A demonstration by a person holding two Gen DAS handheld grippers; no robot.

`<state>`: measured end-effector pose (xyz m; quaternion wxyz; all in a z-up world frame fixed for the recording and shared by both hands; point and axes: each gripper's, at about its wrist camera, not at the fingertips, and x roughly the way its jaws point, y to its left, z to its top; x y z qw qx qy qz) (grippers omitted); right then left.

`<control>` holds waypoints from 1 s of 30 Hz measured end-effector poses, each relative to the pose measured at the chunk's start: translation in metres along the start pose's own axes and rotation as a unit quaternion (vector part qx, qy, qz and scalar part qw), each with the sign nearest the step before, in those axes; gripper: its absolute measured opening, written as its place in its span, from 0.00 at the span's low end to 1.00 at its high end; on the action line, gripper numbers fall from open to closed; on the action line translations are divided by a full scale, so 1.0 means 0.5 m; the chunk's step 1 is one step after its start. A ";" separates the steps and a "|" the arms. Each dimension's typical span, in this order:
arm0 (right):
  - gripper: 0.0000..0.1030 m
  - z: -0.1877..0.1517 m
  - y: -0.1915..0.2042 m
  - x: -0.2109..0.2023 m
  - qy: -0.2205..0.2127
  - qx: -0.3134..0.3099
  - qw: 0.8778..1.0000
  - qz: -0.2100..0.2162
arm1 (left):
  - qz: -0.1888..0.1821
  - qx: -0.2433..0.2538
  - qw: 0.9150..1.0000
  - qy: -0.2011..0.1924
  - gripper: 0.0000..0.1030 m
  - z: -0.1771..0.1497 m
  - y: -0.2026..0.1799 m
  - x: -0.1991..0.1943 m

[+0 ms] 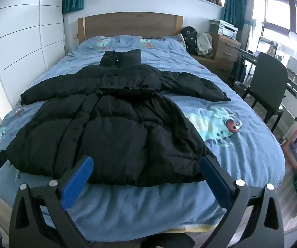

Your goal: Fold large clothes

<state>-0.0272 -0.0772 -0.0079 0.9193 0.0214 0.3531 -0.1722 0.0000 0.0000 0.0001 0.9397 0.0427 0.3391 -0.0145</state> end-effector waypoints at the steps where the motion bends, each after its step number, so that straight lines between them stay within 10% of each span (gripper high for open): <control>1: 1.00 0.000 0.001 0.000 0.001 0.000 1.000 0.001 | 0.001 0.001 1.000 0.000 0.99 0.000 0.000 -0.001; 30: 1.00 -0.018 0.020 0.015 0.010 -0.006 1.000 0.017 | -0.002 0.000 1.000 0.006 0.99 -0.009 -0.019 0.001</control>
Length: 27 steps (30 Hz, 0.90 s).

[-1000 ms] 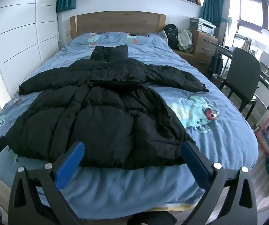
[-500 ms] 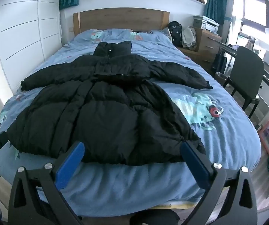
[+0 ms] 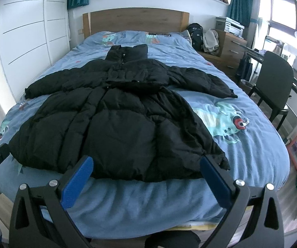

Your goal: Fold large clothes

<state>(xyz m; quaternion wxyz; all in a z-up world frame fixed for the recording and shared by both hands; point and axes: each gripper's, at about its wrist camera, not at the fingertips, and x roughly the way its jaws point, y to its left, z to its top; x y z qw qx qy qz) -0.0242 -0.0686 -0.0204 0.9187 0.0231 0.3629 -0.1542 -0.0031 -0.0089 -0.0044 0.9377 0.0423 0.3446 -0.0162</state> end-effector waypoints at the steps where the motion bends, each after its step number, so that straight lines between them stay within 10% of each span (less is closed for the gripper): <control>1: 1.00 0.001 0.001 0.001 0.001 -0.001 1.000 -0.001 | 0.000 0.000 1.000 0.000 0.99 0.000 0.000 0.000; 27: 1.00 -0.002 0.004 0.010 0.001 0.001 1.000 0.003 | -0.007 -0.005 1.000 0.004 0.99 -0.001 -0.004 0.015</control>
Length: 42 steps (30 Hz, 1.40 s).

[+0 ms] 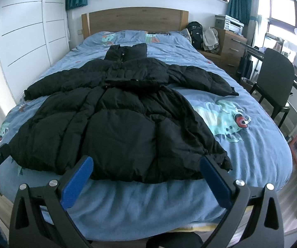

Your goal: Fold large clothes

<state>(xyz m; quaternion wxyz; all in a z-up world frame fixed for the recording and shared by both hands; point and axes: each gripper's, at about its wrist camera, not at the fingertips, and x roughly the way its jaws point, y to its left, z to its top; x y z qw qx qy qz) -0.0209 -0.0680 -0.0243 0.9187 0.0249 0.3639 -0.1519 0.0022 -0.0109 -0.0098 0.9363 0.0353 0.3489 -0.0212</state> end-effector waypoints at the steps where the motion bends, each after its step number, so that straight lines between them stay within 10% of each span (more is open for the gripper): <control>1: 1.00 0.000 0.000 0.000 0.000 0.000 1.000 -0.001 | 0.001 0.000 1.000 0.001 0.99 0.000 -0.002 0.002; 26: 1.00 0.013 -0.005 0.023 -0.002 0.004 1.000 0.004 | -0.015 0.007 1.000 0.007 0.99 0.028 -0.005 0.029; 42: 1.00 0.148 -0.185 0.130 -0.034 0.081 0.996 -0.021 | 0.026 0.007 0.999 0.031 0.99 0.166 0.009 0.166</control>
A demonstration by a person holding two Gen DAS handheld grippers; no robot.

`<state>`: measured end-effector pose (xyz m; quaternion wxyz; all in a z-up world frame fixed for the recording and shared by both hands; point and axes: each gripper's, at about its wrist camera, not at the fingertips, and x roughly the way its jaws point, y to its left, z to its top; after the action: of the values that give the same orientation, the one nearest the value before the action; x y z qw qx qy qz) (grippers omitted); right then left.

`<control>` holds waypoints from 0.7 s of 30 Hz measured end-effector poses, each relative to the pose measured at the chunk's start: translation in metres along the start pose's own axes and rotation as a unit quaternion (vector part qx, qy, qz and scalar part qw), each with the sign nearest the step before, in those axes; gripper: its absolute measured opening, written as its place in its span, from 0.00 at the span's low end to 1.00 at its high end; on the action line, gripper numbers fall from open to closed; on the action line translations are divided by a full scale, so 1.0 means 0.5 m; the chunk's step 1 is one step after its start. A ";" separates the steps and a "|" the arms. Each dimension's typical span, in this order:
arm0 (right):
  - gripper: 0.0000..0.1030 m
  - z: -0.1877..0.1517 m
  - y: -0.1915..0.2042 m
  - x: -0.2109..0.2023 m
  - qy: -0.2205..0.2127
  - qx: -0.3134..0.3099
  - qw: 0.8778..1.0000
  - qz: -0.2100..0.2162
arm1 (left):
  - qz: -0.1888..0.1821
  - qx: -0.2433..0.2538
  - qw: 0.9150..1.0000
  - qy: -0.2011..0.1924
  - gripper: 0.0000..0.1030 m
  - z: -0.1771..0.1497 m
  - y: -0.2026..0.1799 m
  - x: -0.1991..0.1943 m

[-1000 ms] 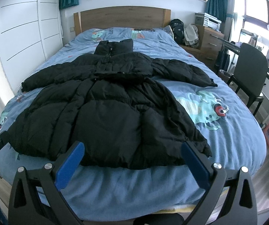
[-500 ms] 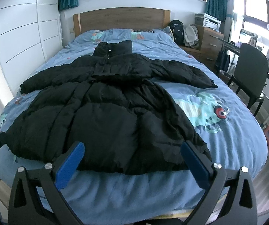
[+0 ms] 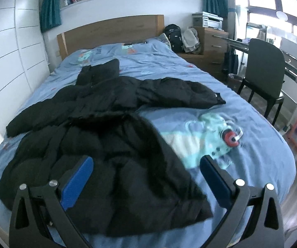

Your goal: Fold large clothes

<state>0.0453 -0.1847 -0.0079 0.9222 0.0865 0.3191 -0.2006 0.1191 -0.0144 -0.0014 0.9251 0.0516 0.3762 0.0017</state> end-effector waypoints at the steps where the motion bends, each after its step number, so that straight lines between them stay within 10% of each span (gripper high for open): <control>1: 1.00 0.012 -0.007 0.012 -0.002 -0.002 1.000 0.000 | 0.004 -0.001 1.000 -0.001 0.99 0.008 0.000 0.008; 11: 1.00 0.105 -0.077 0.182 0.042 0.014 0.999 0.007 | 0.047 -0.016 0.999 -0.010 0.99 0.135 -0.004 0.133; 21: 1.00 0.182 -0.225 0.451 0.096 0.134 0.986 -0.020 | -0.016 -0.060 0.998 -0.016 0.99 0.277 -0.050 0.304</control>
<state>0.2092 -0.3837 -0.0811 0.8633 0.2218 0.3776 -0.2508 0.3237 -0.0460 -0.0111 0.9323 -0.0100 0.3614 0.0091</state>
